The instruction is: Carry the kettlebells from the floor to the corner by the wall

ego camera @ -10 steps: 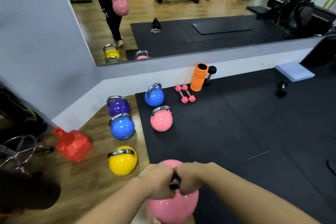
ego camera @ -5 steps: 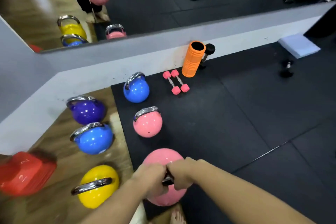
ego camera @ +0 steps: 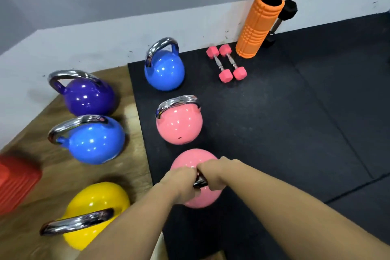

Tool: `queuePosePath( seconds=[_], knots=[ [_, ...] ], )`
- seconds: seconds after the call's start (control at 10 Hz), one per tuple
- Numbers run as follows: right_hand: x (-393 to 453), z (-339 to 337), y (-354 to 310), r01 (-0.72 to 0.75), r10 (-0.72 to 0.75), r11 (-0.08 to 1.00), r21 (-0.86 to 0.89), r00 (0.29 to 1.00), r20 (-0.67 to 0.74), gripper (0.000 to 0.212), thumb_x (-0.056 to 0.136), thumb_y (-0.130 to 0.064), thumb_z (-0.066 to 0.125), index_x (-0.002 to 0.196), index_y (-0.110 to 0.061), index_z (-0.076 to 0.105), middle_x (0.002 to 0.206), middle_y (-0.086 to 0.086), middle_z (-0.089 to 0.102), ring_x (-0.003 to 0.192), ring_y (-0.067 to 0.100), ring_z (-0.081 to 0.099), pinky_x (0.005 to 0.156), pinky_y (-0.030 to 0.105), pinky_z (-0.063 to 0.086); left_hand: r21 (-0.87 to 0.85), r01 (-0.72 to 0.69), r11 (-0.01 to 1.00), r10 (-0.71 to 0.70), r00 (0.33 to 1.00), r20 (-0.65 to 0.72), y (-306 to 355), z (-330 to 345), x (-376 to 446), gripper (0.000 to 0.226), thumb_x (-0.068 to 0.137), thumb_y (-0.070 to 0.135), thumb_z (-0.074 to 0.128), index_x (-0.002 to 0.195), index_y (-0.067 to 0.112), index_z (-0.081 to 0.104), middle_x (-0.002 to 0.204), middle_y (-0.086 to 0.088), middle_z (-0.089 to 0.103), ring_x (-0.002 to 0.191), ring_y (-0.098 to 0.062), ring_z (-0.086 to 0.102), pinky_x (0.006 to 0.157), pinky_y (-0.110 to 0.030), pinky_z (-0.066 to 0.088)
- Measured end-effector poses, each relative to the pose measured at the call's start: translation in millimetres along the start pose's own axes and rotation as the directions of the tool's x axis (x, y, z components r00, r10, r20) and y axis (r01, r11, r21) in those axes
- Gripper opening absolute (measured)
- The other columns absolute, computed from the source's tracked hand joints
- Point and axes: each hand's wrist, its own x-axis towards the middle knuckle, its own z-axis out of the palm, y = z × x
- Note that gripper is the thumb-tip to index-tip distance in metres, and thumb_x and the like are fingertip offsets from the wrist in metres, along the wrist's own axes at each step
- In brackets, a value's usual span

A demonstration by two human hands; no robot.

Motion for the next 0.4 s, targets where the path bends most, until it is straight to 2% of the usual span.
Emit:
queuePosePath(
  seconds=[0.1,0.2,0.3,0.4],
  knots=[
    [27,9,5,0.003,-0.003,1.000,-0.019,1.000,-0.008,0.028,0.085,-0.013,0.054,0.110,-0.025,0.052,0.101,-0.002,0.060,0.093,0.028,0.051,0.073,0.036,0.040,-0.014,0.012,1.000,-0.012,0.999,-0.038,-10,16,21,0.026,0.076,0.040,0.058,0.100,0.028,0.056,0.092,0.004,0.066,0.081,-0.023,0.062,0.062,-0.031,0.042],
    [36,7,17,0.001,-0.002,1.000,-0.030,0.999,-0.044,0.026,0.083,-0.011,0.049,0.104,-0.027,0.046,0.102,0.002,0.058,0.094,0.030,0.052,0.081,0.041,0.045,-0.010,-0.002,1.000,0.002,0.999,-0.034,-6,12,34,0.024,0.081,0.040,0.059,0.100,0.026,0.058,0.093,0.002,0.066,0.083,-0.023,0.061,0.063,-0.030,0.039],
    [23,-2,17,-0.012,0.011,1.000,-0.012,0.998,-0.059,0.038,0.083,-0.013,0.052,0.119,-0.025,0.048,0.115,0.006,0.058,0.097,0.029,0.054,0.080,0.039,0.044,-0.099,0.025,0.995,-0.019,0.998,0.066,-2,0,27,0.038,0.083,0.039,0.061,0.115,0.021,0.054,0.107,-0.004,0.060,0.093,-0.025,0.057,0.071,-0.034,0.043],
    [-15,-11,13,-0.014,0.023,0.999,0.042,0.974,-0.225,0.058,0.085,-0.017,0.056,0.140,-0.022,0.037,0.130,0.009,0.046,0.111,0.029,0.046,0.086,0.041,0.045,-0.034,0.029,0.999,-0.030,0.999,-0.029,0,-18,-14,0.049,0.081,0.043,0.060,0.124,0.022,0.048,0.113,-0.002,0.043,0.103,-0.024,0.046,0.079,-0.041,0.046]
  ],
)
